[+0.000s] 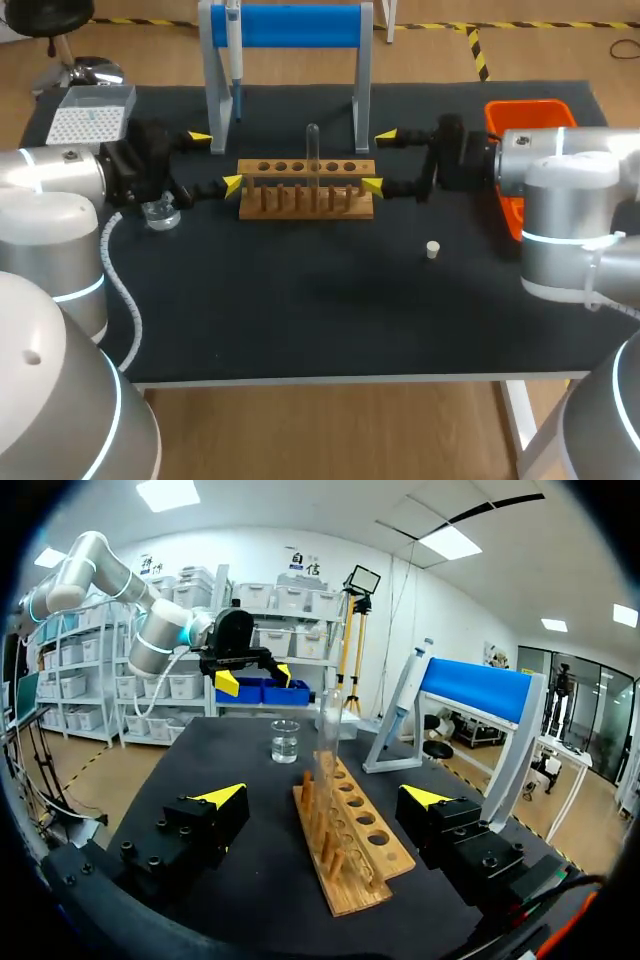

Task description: Invert the test tube, pick up the pipette, mount the tip to pipette, aspirate from beaker and dispense into the tube, eject the tip, return the pipette, and cap with the stopper.

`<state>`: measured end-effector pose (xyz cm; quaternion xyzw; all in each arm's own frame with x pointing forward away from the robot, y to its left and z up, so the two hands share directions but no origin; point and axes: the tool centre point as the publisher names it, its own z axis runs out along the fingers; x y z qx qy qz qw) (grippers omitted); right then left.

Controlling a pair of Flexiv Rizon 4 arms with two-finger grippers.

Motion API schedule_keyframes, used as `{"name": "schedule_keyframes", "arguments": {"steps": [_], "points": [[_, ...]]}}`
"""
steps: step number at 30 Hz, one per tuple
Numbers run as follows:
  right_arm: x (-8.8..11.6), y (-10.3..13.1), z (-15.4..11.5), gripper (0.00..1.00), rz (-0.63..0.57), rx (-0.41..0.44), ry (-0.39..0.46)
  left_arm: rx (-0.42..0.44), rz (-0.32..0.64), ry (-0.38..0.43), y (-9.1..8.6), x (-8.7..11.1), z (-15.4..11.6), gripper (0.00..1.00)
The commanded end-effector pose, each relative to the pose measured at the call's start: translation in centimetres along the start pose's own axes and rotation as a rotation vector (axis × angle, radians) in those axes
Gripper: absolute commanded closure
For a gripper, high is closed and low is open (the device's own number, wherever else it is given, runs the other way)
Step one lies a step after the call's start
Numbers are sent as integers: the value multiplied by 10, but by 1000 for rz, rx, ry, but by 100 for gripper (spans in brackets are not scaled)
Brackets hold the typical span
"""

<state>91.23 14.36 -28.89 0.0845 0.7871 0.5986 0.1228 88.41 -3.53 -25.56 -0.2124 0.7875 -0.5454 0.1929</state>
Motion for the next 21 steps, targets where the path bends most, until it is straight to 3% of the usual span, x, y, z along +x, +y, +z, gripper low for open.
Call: {"name": "schedule_keyframes", "arguments": {"steps": [1, 16, 21], "points": [[0, 0, -1, 0, 0, -1, 2, -5, -3, 6, 5, -1, 4, 0], [0, 0, -1, 0, 0, -1, 2, -23, 17, 11, 6, -1, 4, 0], [-3, 3, 9, 0, -16, -26, 71, -23, 17, 11, 6, -1, 4, 0]]}}
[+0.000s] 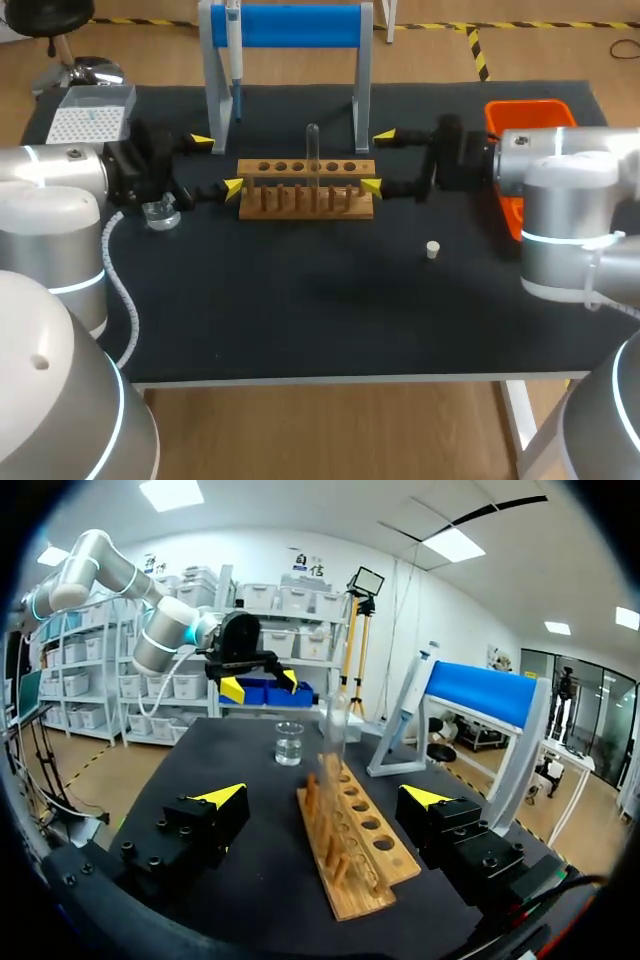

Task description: Invert the test tube, pick up the pipette, mount the tip to pipette, aspirate from beaker and dispense into the tube, eject the tip, return the pipette, and cap with the stopper.

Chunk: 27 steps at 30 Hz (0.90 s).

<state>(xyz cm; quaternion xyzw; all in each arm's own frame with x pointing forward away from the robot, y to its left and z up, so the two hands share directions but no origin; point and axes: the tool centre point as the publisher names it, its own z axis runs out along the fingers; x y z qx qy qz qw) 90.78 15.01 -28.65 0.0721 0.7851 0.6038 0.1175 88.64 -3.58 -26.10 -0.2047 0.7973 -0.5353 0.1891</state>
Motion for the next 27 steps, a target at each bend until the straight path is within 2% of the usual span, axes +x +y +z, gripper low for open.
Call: {"name": "schedule_keyframes", "arguments": {"steps": [1, 9, 18, 27], "points": [[-9, 0, 6, 0, -1, -22, 59, 2, 1, -2, 1, 0, 1, 0], [-16, 12, 25, 0, -29, -96, 156, 2, 1, -2, 1, 0, 1, 0], [-23, 21, 52, 0, 43, -167, 275, 2, 1, -2, 1, 0, 1, 0], [-23, 23, 71, 0, 53, -177, 317, 2, 1, -2, 1, 0, 1, 0]]}}
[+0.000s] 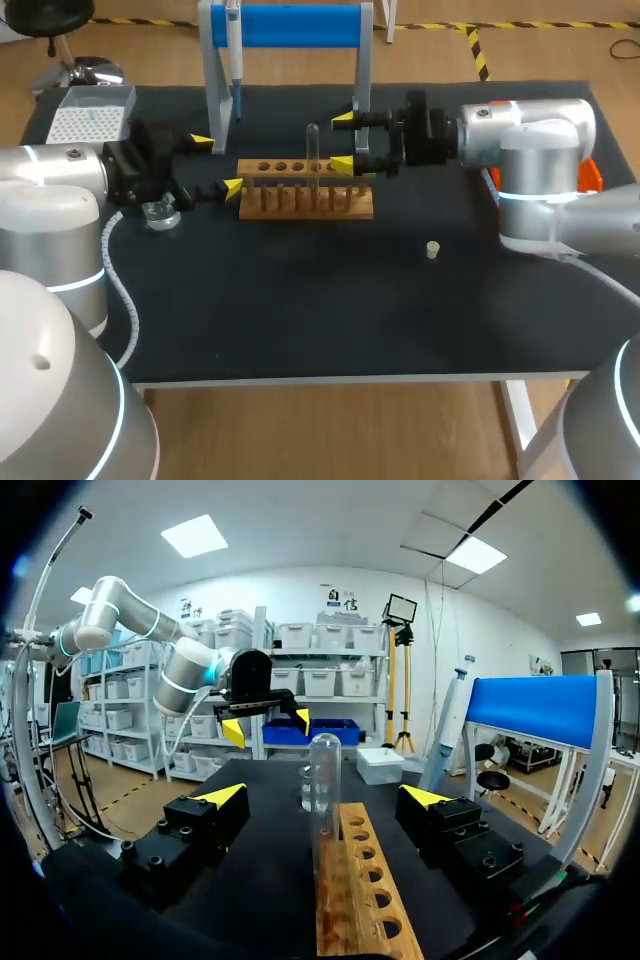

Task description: Invert the test tube, pick up the pipette, mount the tip to pipette, aspirate from beaker and dispense into the tube, eject the tip, return the pipette, and cap with the stopper.

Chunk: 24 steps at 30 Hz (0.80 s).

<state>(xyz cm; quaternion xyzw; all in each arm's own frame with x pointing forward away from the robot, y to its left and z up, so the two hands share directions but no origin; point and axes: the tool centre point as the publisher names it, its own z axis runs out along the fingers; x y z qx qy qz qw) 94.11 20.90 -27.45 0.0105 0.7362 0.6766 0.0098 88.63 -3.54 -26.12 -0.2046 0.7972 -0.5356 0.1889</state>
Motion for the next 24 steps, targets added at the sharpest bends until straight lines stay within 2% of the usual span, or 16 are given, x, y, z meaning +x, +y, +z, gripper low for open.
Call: {"name": "schedule_keyframes", "arguments": {"steps": [1, 10, 15, 24], "points": [[-8, -4, 10, 0, 3, -5, 80, 2, 1, -3, 1, 0, 1, 0], [-8, -8, 22, 1, 14, -11, 104, 2, 1, -3, 1, 0, 1, 0], [-7, -8, 28, 22, 15, -14, 111, 2, 1, -3, 1, 0, 1, 0], [-8, -8, 38, 39, 19, -23, 93, 2, 1, -3, 1, 0, 1, 0]]}}
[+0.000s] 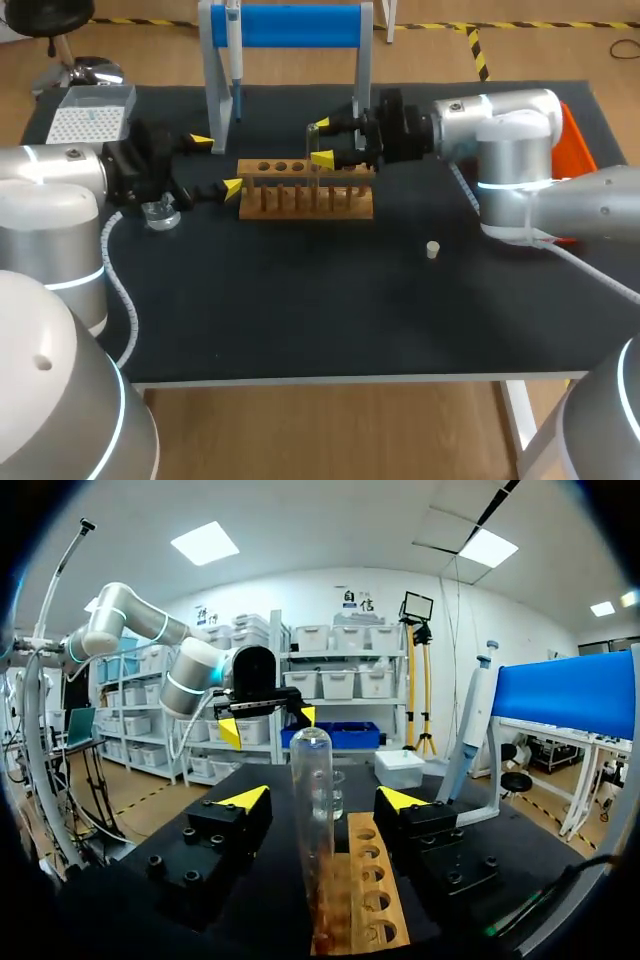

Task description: Invert the test tube, pick up the pipette, mount the tip to pipette, aspirate from beaker and dispense into the tube, eject the tip, return the pipette, and cap with the stopper.

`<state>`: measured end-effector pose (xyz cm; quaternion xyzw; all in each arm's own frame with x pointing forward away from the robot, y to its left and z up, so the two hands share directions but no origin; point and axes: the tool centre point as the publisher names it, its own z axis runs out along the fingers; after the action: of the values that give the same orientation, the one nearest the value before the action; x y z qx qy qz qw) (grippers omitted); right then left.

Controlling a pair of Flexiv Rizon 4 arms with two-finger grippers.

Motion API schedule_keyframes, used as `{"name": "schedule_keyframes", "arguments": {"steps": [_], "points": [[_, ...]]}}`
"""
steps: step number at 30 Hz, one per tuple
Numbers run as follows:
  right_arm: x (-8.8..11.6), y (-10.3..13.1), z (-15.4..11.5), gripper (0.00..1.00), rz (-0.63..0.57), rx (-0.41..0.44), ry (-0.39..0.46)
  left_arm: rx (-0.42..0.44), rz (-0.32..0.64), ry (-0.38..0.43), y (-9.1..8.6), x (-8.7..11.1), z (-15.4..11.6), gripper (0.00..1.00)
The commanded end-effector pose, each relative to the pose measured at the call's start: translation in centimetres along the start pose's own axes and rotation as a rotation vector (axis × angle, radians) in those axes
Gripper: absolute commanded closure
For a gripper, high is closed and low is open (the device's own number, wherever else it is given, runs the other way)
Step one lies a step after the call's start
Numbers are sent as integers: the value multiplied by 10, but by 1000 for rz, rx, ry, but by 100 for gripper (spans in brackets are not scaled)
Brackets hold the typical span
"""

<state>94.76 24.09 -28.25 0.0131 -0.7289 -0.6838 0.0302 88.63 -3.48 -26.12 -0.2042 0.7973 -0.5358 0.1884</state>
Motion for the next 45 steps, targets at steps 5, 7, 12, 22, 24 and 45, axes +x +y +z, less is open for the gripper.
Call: {"name": "schedule_keyframes", "arguments": {"steps": [5, 7, 12, 22, 24, 45], "points": [[-4, -3, 8, 51, 6, -6, -17, 2, 1, -4, 1, 1, 2, 0], [-4, -3, 9, 52, 6, -6, -24, 2, 1, -4, 1, 1, 2, 0], [-3, -3, 12, 54, 9, -10, -35, 2, 1, -4, 1, 1, 2, 0], [-4, -2, 15, 66, 7, -10, -45, 2, 1, -4, 1, 1, 2, 0], [-4, -2, 15, 92, 6, -11, -46, 2, 1, -4, 1, 1, 2, 0], [-2, 17, 10, 100, 5, -21, -48, 2, 1, -4, 1, 1, 2, 0]]}}
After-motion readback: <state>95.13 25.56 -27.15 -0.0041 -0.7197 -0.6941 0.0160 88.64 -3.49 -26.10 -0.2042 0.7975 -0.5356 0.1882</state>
